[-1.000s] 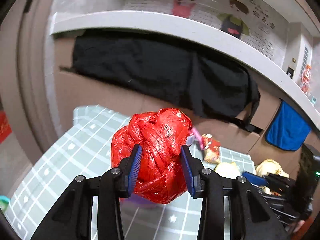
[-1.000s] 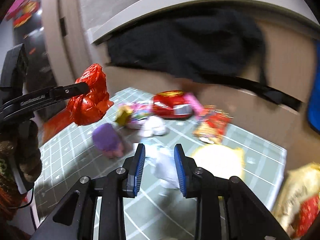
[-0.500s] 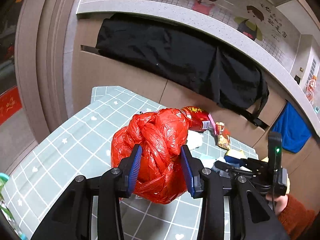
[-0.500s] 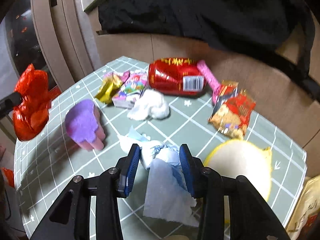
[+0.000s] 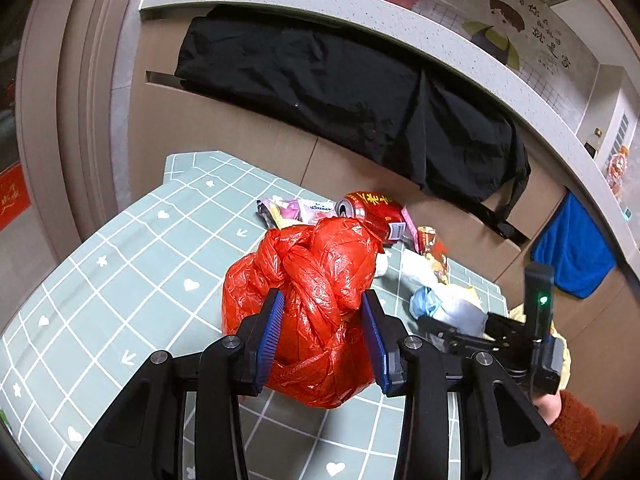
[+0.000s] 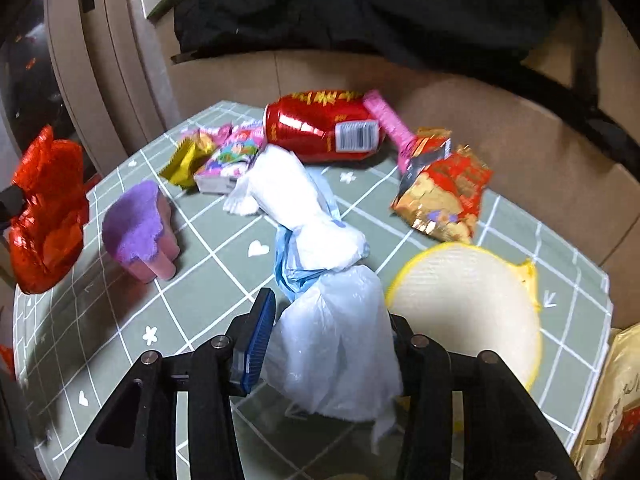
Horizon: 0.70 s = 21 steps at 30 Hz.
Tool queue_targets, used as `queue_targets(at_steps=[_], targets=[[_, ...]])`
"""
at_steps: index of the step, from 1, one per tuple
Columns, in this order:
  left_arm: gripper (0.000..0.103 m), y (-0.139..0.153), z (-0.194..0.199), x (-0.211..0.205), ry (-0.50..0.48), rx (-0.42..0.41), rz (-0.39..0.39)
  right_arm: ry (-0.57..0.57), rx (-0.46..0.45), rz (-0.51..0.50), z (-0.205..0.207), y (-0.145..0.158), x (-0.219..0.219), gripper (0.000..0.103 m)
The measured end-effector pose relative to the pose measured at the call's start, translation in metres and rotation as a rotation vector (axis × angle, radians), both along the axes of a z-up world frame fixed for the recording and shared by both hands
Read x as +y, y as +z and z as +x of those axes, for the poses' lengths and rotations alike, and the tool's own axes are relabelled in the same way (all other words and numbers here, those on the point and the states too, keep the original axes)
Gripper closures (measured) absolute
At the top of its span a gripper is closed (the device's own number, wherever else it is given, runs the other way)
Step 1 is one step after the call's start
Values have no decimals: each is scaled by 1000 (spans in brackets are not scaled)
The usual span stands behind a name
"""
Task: Collect trash
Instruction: 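Grasp the white tissue with the right tool while the left tool holds the red bag, then carry the red bag and tissue to the bin and release both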
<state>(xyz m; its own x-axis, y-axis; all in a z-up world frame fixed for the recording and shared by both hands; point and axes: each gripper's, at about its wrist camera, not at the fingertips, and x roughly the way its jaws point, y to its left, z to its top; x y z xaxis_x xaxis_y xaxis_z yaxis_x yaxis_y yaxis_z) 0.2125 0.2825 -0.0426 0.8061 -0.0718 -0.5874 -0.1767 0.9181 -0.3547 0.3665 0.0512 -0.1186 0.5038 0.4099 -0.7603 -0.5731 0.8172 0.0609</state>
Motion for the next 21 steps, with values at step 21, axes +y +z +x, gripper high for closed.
queue_targets(at_steps=[21], targets=[[62,35,17,-51,-83,-77,96,-31,-103,133,-23,79,-38,89]])
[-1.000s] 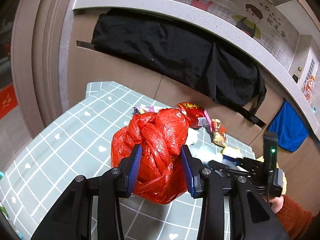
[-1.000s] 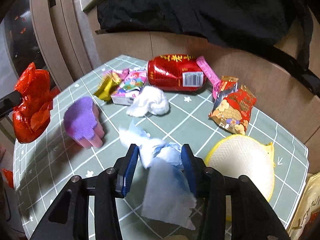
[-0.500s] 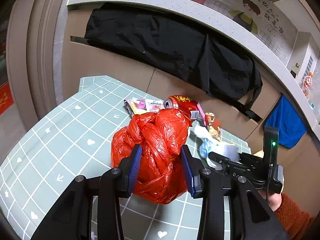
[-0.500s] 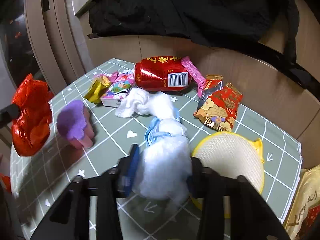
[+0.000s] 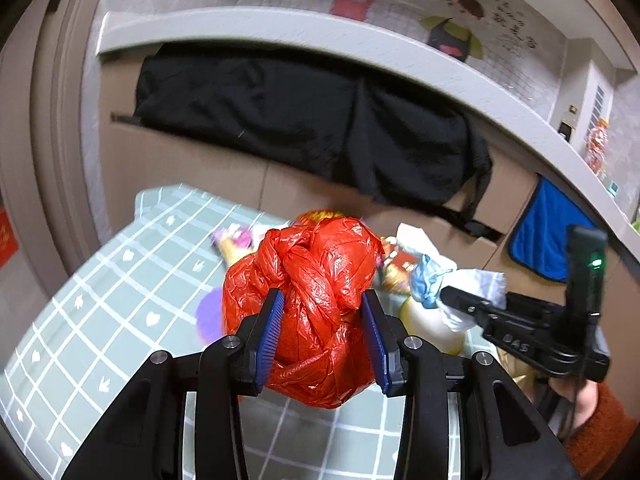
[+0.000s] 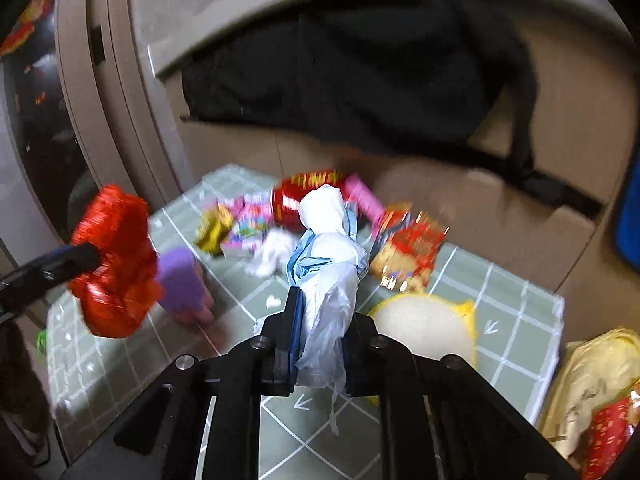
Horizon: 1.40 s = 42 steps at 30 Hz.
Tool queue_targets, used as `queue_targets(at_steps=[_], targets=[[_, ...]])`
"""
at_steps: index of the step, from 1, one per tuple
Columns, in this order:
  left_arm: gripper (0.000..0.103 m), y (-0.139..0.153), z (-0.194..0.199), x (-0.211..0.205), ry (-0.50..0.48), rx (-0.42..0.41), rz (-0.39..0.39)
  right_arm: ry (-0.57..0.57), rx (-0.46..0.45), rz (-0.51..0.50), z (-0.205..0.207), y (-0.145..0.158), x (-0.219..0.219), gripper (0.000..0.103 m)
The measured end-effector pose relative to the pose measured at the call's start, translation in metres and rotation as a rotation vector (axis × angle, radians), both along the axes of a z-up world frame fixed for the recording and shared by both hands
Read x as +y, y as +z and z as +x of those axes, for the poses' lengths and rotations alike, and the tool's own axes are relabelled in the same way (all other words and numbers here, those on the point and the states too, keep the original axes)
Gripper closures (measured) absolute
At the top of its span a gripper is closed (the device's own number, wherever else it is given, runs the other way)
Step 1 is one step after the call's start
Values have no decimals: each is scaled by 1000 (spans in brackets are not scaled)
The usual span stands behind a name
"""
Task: Collect trash
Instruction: 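Carry the red bag and tissue to the bin and release both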
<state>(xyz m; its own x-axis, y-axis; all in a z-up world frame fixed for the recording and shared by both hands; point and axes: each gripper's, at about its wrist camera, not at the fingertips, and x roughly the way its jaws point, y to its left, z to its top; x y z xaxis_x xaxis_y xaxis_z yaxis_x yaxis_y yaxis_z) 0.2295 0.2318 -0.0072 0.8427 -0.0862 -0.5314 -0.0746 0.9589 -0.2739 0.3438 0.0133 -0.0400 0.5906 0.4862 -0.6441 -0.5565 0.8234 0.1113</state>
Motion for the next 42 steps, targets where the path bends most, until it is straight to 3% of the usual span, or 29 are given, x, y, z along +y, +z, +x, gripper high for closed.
queue_targets(at_steps=[10,17,28,42], targets=[[63,56,18,-74,-109,-144,58,-90,-168,55,-32,77,-68,89],[63,79,35,-153,-214,-212,80,-192,-263,37,-53,107,-129,89],[62,79,53,-262,-346,-219,117,-374,-283,61,-66,109,-233,89],[62,58,69,-335,-448,-170,110,-481,-261,60,-76,91,-303,88]])
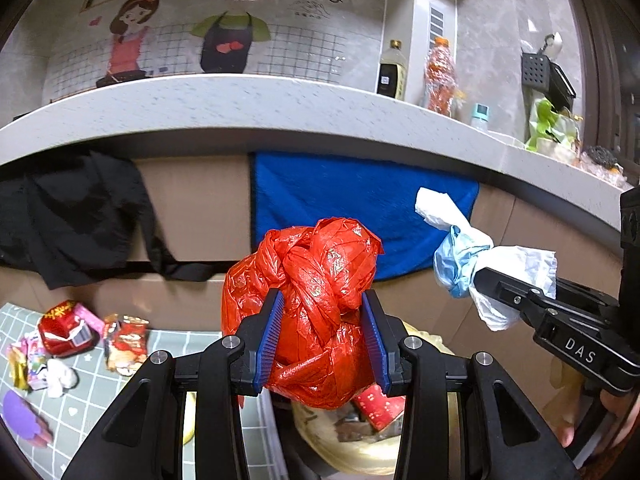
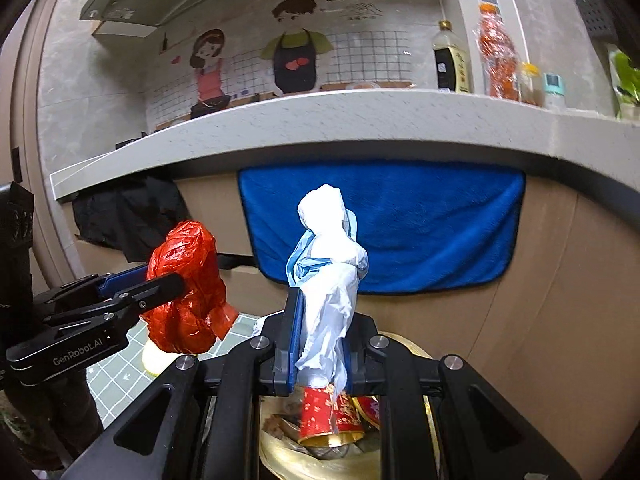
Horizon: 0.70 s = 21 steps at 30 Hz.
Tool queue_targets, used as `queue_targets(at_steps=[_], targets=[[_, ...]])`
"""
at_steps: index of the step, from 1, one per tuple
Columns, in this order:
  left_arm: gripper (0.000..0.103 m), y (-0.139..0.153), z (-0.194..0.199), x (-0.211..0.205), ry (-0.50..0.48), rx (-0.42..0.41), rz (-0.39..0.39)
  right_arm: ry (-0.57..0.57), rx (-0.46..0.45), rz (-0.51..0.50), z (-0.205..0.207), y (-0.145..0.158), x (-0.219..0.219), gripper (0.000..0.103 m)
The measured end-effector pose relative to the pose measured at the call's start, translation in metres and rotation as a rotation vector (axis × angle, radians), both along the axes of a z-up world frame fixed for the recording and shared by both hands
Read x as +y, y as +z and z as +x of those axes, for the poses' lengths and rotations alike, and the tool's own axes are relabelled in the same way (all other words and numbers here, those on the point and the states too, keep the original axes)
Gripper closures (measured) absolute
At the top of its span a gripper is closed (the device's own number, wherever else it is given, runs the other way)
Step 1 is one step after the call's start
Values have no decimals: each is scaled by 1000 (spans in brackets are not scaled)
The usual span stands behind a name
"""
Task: Collect trash
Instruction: 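Carry the red bag and tissue to the bin and release both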
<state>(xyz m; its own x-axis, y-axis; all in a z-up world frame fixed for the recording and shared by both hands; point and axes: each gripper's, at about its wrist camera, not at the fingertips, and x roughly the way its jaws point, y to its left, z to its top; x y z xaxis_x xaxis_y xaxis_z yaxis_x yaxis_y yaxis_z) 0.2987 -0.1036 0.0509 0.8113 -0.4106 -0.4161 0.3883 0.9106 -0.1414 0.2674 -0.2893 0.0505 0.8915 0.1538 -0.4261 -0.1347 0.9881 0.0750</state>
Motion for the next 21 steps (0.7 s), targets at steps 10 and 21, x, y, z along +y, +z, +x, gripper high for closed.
queue_targets(at_steps=[10,21], targets=[[62,-19,15,-18,-23,53,10,-21,35,31,10,-17,-18,88],[62,-37,28,-23,-44,119,-9,-30,88,57,24,-37,-26,88]])
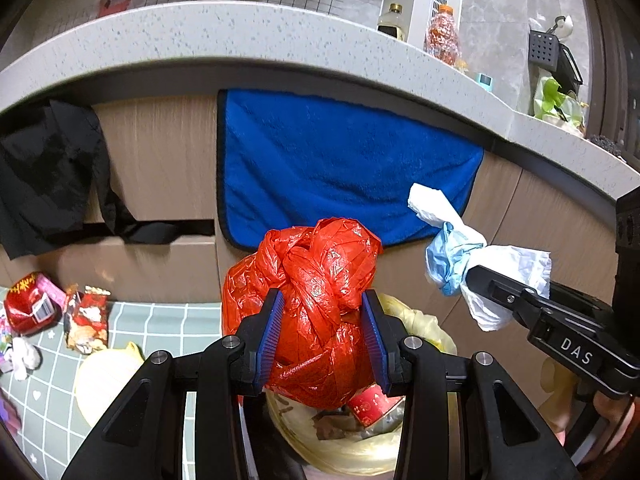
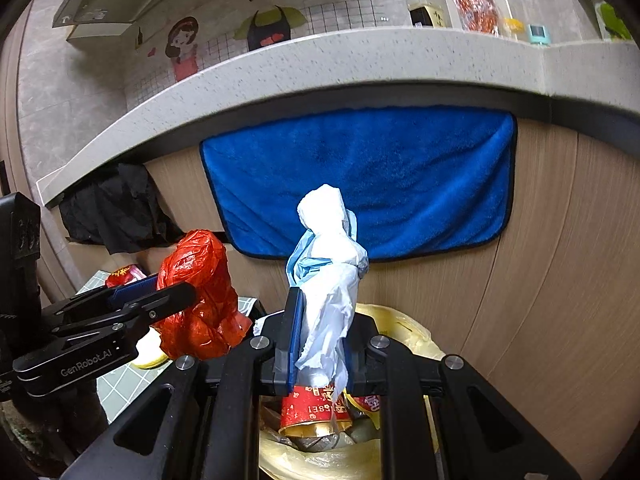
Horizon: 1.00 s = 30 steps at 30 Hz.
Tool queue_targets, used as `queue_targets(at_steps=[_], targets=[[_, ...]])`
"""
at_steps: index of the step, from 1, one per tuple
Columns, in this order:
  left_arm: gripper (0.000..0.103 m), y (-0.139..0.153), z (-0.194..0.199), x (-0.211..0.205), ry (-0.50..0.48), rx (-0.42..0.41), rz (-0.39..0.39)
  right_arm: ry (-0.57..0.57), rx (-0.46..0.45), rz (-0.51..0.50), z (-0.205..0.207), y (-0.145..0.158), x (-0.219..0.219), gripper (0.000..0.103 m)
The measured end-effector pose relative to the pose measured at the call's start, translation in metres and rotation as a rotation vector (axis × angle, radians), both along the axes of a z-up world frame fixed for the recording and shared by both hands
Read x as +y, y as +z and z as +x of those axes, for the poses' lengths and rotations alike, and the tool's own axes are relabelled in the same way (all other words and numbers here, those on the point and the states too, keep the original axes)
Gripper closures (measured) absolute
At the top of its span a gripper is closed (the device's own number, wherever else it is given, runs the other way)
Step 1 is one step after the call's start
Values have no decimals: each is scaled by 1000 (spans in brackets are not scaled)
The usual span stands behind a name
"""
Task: Collect trash
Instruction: 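Carry the red bag and tissue to the bin and release both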
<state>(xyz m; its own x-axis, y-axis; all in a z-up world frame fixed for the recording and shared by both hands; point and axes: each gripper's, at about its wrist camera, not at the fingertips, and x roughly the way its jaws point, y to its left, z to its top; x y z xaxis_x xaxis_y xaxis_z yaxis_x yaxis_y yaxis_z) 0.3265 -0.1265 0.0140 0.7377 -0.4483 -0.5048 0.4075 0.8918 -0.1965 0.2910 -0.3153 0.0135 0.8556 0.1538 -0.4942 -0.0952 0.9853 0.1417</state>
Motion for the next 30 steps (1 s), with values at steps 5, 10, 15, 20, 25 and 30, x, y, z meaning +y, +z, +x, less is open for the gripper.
queue_targets(at_steps=[5,10,15,20,25,30], targets=[[62,-10,10,0,-34,44,-50,0,27,30,6,-11,-7,86],[52,-25,31,2,-110,128,-121,2,55,76,16,-28,-17,60],[43,-29,36,10,-103,158,-148,-4,85,102,19,-44,-21,60],[43,-28,32,22,-75,159,-165,-27,69,69,14,-41,-15,60],[43,-25,22,50,1,130,-144,-36,43,58,5,-31,-12,60],[43,-25,9,88,99,102,-113,-32,20,55,-3,-21,-1,60]])
